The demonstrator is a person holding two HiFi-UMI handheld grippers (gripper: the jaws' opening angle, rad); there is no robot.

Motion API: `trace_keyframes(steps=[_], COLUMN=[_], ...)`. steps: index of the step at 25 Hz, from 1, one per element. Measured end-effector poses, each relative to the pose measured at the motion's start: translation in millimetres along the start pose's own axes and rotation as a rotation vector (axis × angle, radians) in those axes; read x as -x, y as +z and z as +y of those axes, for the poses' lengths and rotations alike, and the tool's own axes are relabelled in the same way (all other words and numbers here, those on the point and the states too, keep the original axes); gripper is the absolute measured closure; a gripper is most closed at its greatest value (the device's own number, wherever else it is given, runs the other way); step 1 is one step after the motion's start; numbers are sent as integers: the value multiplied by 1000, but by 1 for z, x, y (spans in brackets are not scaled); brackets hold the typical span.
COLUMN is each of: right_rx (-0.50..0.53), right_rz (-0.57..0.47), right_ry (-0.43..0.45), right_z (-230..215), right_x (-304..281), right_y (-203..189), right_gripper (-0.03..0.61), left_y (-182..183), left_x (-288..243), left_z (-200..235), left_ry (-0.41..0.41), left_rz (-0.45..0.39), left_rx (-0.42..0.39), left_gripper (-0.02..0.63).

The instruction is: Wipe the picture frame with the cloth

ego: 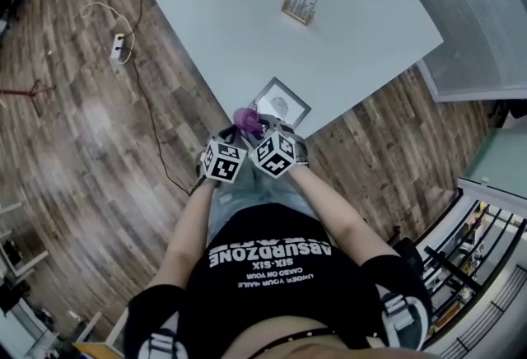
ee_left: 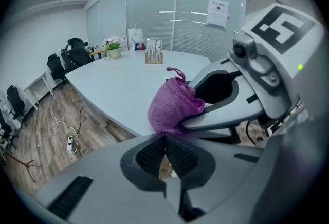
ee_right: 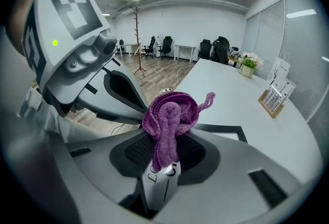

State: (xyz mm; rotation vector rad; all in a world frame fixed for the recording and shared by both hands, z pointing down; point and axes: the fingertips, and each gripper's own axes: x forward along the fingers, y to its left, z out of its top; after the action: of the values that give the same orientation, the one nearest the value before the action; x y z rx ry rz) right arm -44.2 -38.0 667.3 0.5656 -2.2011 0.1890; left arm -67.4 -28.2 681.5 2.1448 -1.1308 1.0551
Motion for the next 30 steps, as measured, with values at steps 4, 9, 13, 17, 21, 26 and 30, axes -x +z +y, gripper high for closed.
trace_keyframes(steps=[4, 9, 13, 17, 21, 26, 30], right_rx=[14, 76, 64, 34, 8, -54, -90], right_rz=[4, 30, 35, 32, 29, 31, 39], right_ry=[-6, -45, -42, -48, -60, -99, -140], right_z=[0, -4, -8, -17, -28, -50, -70], right_x=[1, -2, -1, -2, -2, 0, 2], right_y=[-1, 0, -4, -4, -5, -9, -13], right_gripper=[459, 459, 459, 459, 459, 459, 459], left_y=[2, -2, -2, -3, -3, -1, 1], left_x=[-2, -3, -4, -3, -4, -3, -2], left_z=[-2, -2, -4, -2, -1, -1, -1], left_ry=[-5, 11, 12, 5, -5, -14, -14], left_rz=[74, 118, 128, 131, 139, 147, 140], left_rx=[-59, -70, -80, -65, -53, -37, -56], left_gripper=[601, 601, 600, 600, 601, 601, 601])
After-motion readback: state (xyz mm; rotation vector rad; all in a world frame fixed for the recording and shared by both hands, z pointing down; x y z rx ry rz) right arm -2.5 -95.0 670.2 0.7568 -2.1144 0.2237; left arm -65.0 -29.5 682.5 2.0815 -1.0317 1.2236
